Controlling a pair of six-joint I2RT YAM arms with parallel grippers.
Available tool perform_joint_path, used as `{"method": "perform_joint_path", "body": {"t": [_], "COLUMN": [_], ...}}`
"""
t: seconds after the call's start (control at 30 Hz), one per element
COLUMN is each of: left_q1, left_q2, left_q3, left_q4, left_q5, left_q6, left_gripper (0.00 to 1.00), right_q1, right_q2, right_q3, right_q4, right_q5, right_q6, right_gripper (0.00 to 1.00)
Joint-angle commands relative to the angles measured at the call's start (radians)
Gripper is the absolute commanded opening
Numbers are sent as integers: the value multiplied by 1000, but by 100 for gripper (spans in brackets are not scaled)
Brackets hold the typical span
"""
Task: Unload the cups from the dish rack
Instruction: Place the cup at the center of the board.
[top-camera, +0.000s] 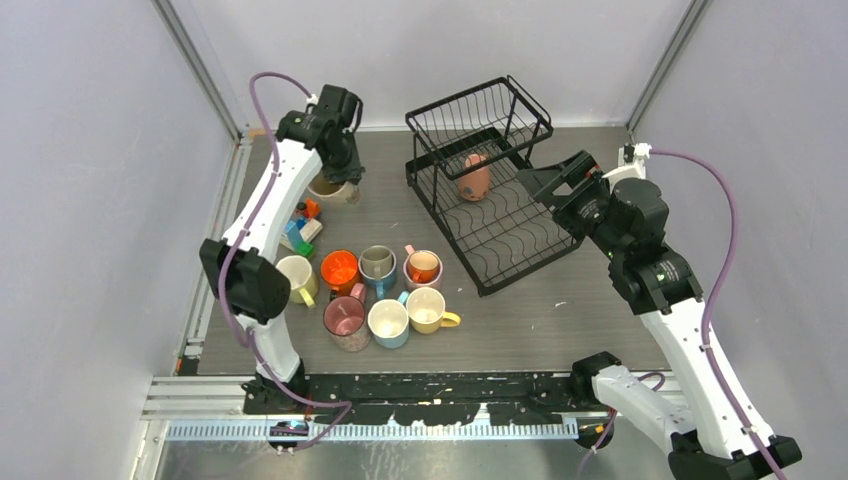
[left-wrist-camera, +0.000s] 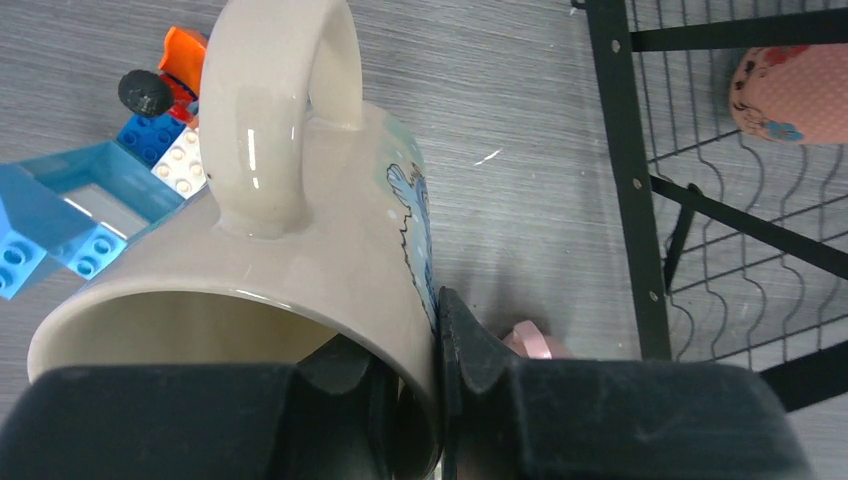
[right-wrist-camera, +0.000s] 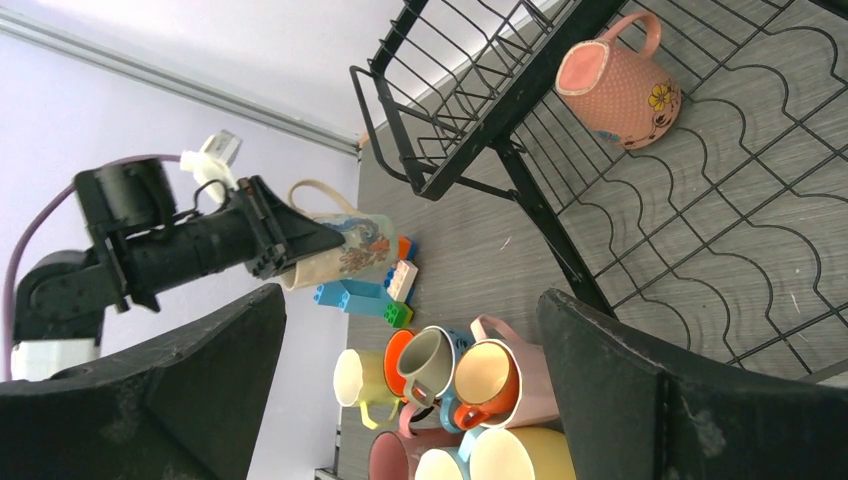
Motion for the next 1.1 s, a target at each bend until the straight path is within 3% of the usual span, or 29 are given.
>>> {"method": "perform_joint_path", "body": {"t": [0.0,0.33,1.07], "left_q1": [8,32,33], "left_q2": [40,155,188], "left_q3": [92,81,-169], "left_q4": [-4,-47,45], "left_q5": [-49,-15,56], "left_q6": [51,88,75], "left_gripper": [0,0,0], "right_q1": [-1,-1,-1], "right_q2": [-26,-23,-4], "right_q3": [-2,-33,-99], "right_q4": [-1,-14,14], "right_q5": [14,18,4], "right_q6": [-28,-38,-23], "right_gripper": [100,100,100]}}
